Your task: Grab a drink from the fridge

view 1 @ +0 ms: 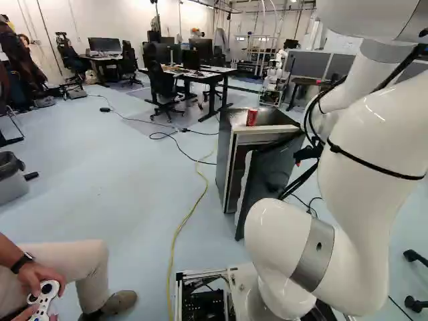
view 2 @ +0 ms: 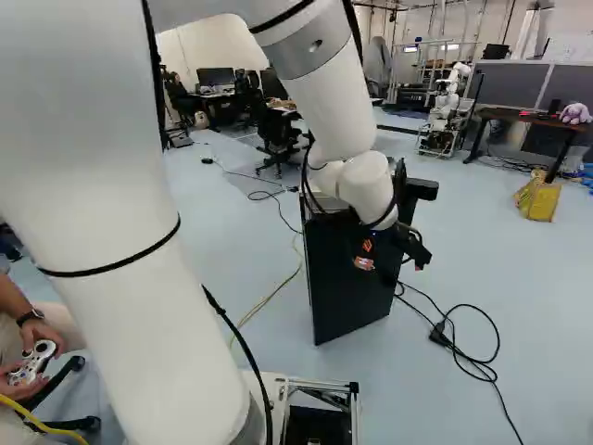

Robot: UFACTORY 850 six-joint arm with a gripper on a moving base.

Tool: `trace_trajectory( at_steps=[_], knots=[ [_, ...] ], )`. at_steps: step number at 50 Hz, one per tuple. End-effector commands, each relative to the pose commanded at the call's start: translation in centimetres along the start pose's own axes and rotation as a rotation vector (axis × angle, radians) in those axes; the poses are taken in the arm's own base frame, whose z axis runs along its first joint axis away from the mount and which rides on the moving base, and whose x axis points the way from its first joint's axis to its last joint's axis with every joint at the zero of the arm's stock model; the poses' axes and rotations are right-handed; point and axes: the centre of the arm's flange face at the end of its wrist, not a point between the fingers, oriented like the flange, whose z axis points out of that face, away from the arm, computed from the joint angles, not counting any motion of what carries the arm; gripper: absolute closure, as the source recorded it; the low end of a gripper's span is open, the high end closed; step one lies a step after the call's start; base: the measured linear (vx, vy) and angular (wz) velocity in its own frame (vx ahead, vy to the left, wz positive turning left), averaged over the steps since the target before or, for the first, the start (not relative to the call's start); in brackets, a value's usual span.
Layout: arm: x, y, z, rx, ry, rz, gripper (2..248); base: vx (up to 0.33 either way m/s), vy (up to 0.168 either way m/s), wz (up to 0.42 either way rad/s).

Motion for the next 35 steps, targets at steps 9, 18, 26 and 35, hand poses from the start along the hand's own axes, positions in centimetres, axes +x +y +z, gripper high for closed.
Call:
trace_trajectory(
  at_steps=[9,18,26,35],
  knots=[
    [-0.5,-1.3,-0.6,0.009,0.041,-0.092,3,0.0,0.0,0.0],
    [-0.7,-2.8,-1.1,0.023,0.082,-0.185,3,0.0,0.0,0.0],
    [-0.7,-4.2,-1.4,0.04,0.109,-0.258,3,0.0,0.0,0.0],
    [-0.3,-5.9,-1.4,0.061,0.122,-0.306,3,0.0,0.0,0.0]
  ],
)
